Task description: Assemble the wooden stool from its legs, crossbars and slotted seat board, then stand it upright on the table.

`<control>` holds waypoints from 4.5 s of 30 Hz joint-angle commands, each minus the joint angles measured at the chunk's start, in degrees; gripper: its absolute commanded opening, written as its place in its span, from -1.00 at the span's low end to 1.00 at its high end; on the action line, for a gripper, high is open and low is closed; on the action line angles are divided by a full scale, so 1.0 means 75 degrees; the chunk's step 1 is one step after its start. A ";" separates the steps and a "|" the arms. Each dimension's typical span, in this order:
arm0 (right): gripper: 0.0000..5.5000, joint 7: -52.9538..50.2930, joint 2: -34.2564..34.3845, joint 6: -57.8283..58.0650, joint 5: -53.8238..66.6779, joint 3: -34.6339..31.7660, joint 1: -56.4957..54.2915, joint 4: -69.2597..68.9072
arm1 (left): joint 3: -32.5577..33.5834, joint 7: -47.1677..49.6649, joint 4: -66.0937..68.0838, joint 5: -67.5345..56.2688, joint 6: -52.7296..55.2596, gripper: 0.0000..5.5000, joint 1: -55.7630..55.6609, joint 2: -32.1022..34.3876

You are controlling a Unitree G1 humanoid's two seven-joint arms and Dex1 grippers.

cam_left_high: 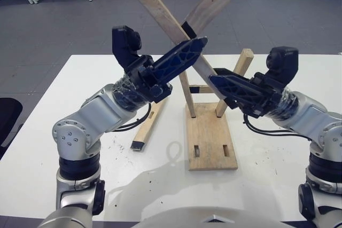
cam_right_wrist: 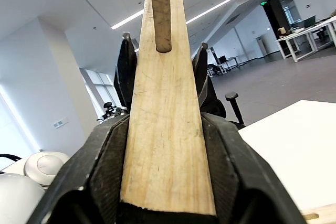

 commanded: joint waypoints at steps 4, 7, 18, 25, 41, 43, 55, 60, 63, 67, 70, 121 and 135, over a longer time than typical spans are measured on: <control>-0.27 0.0119 -0.0360 0.0211 0.0096 0.0130 0.0035 0.0326 | 0.0056 -0.0689 -0.0034 0.0096 0.0281 -0.22 0.0178 0.0359; -0.27 0.0218 -0.0434 0.0220 0.0039 0.0121 0.0037 0.0400 | 0.0261 -0.0703 0.0181 0.0238 0.0135 -0.23 0.0185 0.0394; 0.27 0.1915 -0.1785 0.0110 -0.2709 0.0429 0.1275 0.0401 | 0.1127 -0.1961 0.0746 0.1870 0.0228 -0.25 0.0671 0.1118; 0.27 0.3818 -0.3275 -0.1241 -0.6188 0.1809 0.2252 0.0231 | -0.0386 -0.5638 0.0477 0.5566 -0.0470 -0.26 0.1638 0.1796; 0.27 0.5024 -0.3690 -0.2187 -0.8453 0.2524 0.3179 0.0604 | -0.2475 -0.7703 0.2749 0.9489 -0.2614 -0.26 0.1991 0.0537; 0.27 0.5082 -0.3674 -0.2245 -0.8608 0.2559 0.3198 0.0719 | -0.2500 -0.7698 0.3117 0.9732 -0.2819 -0.26 0.1956 0.0395; 0.27 0.4917 -0.3316 -0.2500 -0.9256 0.2695 0.3376 0.1074 | -0.3636 -0.7943 0.3829 1.2347 -0.4285 -0.26 0.1689 0.1230; 0.27 0.4754 -0.3111 -0.1791 -0.7620 0.1040 0.3074 0.0318 | -0.4192 -0.7196 0.3725 1.3424 -0.3891 -0.26 0.1988 0.1546; 0.27 0.4408 -0.3415 -0.1245 -0.6682 -0.0320 0.1857 0.0393 | -0.4617 -0.6806 0.3853 1.4007 -0.3764 -0.26 0.1922 0.1507; 0.27 0.4747 -0.4265 -0.1326 -0.6828 -0.0752 0.0796 0.0646 | -0.5078 -0.6668 0.4333 1.4367 -0.3956 -0.26 0.1558 0.1466; 0.27 0.4649 -0.4249 -0.1383 -0.6734 -0.0794 -0.0542 0.1114 | -0.5283 -0.6629 0.4702 1.4363 -0.4089 -0.26 0.1227 0.1389; 0.27 0.0905 -0.0425 -0.0194 -0.3961 -0.1823 -0.1142 0.2290 | -0.3933 -0.6897 0.3938 1.2611 -0.3824 -0.26 -0.0477 0.0544; 0.27 0.1107 -0.0535 -0.0269 -0.4176 -0.1726 -0.0805 0.2425 | -0.3369 -0.7114 0.3829 1.2358 -0.3854 0.24 -0.0292 0.0234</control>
